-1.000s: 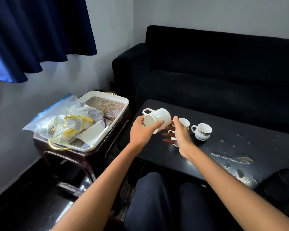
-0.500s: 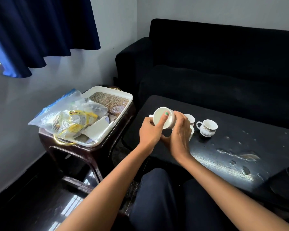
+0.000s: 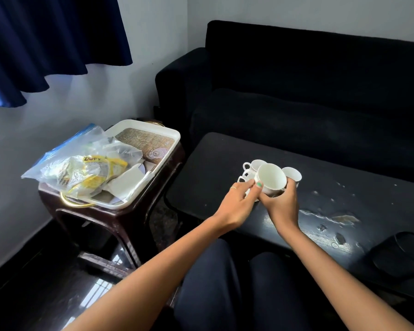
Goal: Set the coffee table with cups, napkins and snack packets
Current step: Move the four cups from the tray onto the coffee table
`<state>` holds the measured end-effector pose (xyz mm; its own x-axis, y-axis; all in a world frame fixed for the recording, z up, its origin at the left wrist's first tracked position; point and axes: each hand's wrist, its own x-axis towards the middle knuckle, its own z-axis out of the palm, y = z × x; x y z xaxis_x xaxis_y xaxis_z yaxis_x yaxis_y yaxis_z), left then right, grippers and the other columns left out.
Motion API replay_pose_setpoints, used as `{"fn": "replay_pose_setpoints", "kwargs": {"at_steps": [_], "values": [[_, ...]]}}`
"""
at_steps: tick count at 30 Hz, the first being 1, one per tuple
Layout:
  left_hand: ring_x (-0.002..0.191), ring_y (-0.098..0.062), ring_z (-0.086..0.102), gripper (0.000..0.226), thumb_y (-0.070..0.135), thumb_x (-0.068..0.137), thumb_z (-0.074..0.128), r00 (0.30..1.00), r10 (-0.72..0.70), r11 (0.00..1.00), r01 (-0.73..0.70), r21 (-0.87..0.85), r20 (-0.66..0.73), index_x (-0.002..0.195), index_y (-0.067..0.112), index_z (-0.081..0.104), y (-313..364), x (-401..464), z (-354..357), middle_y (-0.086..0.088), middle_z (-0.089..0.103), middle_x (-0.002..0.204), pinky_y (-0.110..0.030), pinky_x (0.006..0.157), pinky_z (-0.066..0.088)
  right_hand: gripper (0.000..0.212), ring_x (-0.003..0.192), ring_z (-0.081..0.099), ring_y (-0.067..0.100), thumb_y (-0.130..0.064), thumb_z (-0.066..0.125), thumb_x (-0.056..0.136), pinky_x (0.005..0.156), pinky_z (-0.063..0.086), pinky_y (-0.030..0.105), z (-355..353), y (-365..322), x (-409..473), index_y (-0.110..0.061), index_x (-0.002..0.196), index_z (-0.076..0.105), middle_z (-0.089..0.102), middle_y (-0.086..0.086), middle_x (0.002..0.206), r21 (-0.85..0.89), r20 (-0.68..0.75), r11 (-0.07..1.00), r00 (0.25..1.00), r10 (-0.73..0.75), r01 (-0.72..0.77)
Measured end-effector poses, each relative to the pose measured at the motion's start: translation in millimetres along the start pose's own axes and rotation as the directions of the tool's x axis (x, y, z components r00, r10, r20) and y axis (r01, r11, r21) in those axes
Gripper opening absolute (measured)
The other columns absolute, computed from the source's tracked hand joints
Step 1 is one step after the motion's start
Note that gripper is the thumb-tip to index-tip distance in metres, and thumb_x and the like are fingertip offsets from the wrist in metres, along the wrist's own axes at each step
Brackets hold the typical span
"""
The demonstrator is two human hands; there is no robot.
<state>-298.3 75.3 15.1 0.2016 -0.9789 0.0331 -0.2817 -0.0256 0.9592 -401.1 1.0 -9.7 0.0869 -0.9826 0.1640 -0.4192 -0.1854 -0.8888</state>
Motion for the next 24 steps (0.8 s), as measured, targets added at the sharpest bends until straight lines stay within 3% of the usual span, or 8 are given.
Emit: {"fn": "replay_pose_setpoints", "kwargs": {"at_steps": [4, 7, 16, 19, 21, 24], "values": [[0.122, -0.013, 0.047, 0.032, 0.026, 0.102, 0.036, 0.998, -0.011, 0.998, 0.007, 0.068, 0.060, 0.119, 0.010, 0.057, -11, 2, 19, -0.004, 0.056, 0.130, -0.020, 0.099, 0.034, 0.073, 0.095, 0.057, 0.015, -0.025, 0.083, 0.064, 0.078, 0.043, 0.030, -9, 19, 0, -0.021, 0.124, 0.042, 0.058, -0.008, 0.106, 0.107, -0.057, 0.989, 0.993, 0.106, -0.099], [0.132, -0.014, 0.041, 0.042, 0.027, 0.101, 0.039, 0.996, -0.067, 0.995, 0.061, 0.081, 0.067, 0.141, 0.013, 0.041, -18, 5, 34, -0.004, 0.048, 0.142, -0.027, 0.112, 0.028, 0.073, 0.092, 0.058, 0.015, -0.023, 0.085, 0.061, 0.076, 0.042, 0.028, -14, 35, 3, -0.019, 0.121, 0.042, 0.059, -0.006, 0.103, 0.153, -0.072, 0.973, 0.980, 0.187, -0.174], [0.124, -0.007, 0.047, 0.039, 0.024, 0.099, 0.042, 0.987, -0.158, 0.987, 0.160, -0.033, 0.039, 0.138, 0.020, 0.044, -42, 20, 81, 0.004, 0.052, 0.136, -0.025, 0.108, 0.035, 0.064, 0.089, 0.062, 0.015, -0.021, 0.087, 0.058, 0.076, 0.045, 0.027, -20, 82, 21, -0.023, 0.105, 0.044, 0.063, -0.003, 0.101, 0.258, -0.067, 0.905, 0.929, 0.365, -0.337], [0.128, -0.007, 0.044, 0.039, 0.020, 0.099, 0.039, 0.987, -0.160, 0.987, 0.161, -0.026, 0.033, 0.139, 0.020, 0.043, -48, 26, 92, 0.005, 0.050, 0.138, -0.024, 0.109, 0.032, 0.062, 0.086, 0.060, 0.015, -0.020, 0.086, 0.059, 0.067, 0.041, 0.021, -18, 93, 26, -0.023, 0.103, 0.042, 0.063, -0.002, 0.099, 0.243, -0.081, 0.907, 0.924, 0.373, -0.345], [0.126, -0.004, 0.044, 0.040, 0.016, 0.098, 0.036, 0.986, -0.159, 0.986, 0.161, -0.037, 0.039, 0.137, 0.023, 0.044, -53, 30, 97, 0.011, 0.051, 0.134, -0.020, 0.107, 0.031, 0.062, 0.083, 0.059, 0.014, -0.020, 0.086, 0.060, 0.063, 0.039, 0.017, -15, 97, 29, -0.023, 0.102, 0.041, 0.062, -0.003, 0.098, 0.232, -0.084, 0.911, 0.926, 0.368, -0.341], [0.120, 0.004, 0.041, 0.045, 0.011, 0.095, 0.034, 0.988, -0.143, 0.990, 0.144, -0.013, 0.059, 0.135, 0.029, 0.045, -60, 35, 102, 0.027, 0.050, 0.123, -0.012, 0.104, 0.027, 0.061, 0.085, 0.059, 0.018, -0.020, 0.084, 0.061, 0.069, 0.041, 0.024, -11, 101, 34, -0.024, 0.102, 0.039, 0.062, -0.002, 0.098, 0.204, -0.077, 0.920, 0.931, 0.357, -0.336]]}}
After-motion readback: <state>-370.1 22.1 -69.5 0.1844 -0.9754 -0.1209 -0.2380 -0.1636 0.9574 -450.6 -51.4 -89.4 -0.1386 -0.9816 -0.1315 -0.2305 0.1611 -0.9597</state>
